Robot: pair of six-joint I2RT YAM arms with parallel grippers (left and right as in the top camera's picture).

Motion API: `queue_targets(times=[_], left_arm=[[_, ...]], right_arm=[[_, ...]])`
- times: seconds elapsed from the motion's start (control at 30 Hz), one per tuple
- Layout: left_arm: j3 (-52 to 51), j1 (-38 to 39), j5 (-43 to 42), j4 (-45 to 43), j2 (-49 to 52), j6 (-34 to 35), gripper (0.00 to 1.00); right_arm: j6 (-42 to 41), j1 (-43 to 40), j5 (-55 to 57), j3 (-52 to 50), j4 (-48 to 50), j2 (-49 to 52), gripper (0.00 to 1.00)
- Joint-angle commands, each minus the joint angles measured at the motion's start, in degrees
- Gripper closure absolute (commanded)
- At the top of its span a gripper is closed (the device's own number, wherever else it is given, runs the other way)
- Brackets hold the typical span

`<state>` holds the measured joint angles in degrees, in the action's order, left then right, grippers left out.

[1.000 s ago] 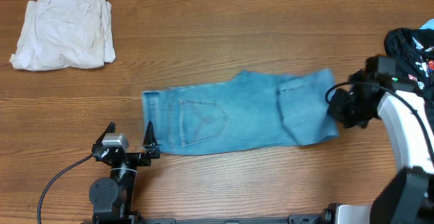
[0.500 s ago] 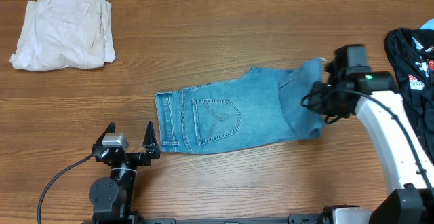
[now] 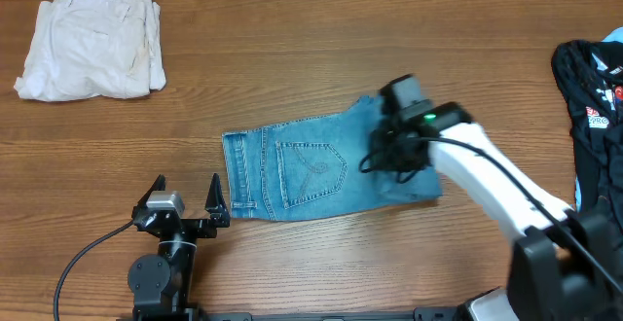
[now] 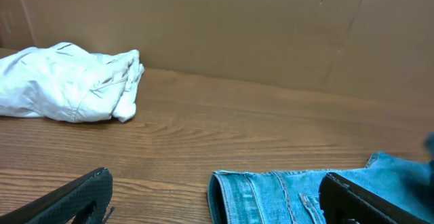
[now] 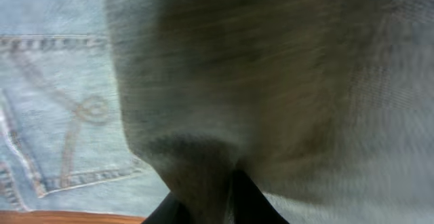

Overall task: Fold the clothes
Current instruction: 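Fold the right edge leftward over the jeans with right gripper, then release the fold and retract the right gripper to the right side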

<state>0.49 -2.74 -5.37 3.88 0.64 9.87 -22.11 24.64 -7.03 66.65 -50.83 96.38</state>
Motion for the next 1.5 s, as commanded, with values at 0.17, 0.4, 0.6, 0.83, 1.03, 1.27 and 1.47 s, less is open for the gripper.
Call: queue_targets(times=[0.17, 0.4, 0.6, 0.83, 1.03, 1.27, 1.47], left_arm=[[-0.2, -0.2, 0.0, 0.0, -0.3, -1.1, 0.0], [-0.2, -0.2, 0.0, 0.0, -0.3, -1.1, 0.0], [-0.2, -0.2, 0.0, 0.0, -0.3, -1.1, 0.0], [-0.2, -0.2, 0.0, 0.0, -0.3, -1.1, 0.0], [-0.2, -0.2, 0.0, 0.0, -0.3, -1.1, 0.0], [-0.2, -0.2, 0.0, 0.0, -0.3, -1.1, 0.0], [-0.2, -0.2, 0.0, 0.0, -0.3, -1.1, 0.0]], right_arm=[[-3.5, 1.3, -2.2, 5.8, -1.3, -0.4, 0.8], [-0.2, -5.6, -6.3, 13.8, -6.3, -3.4, 0.38], [0.3, -7.2, -9.9, 12.2, -4.2, -0.6, 0.43], [1.6, -7.5, -21.8, 8.8, 2.5, 7.8, 0.82], [3.1, -10.8, -28.3, 8.7, 8.0, 16.5, 0.82], [4.7, -17.9, -31.1, 8.7, 10.4, 22.3, 0.88], [9.2, -20.6, -38.9, 9.2, 8.7, 16.5, 0.85]])
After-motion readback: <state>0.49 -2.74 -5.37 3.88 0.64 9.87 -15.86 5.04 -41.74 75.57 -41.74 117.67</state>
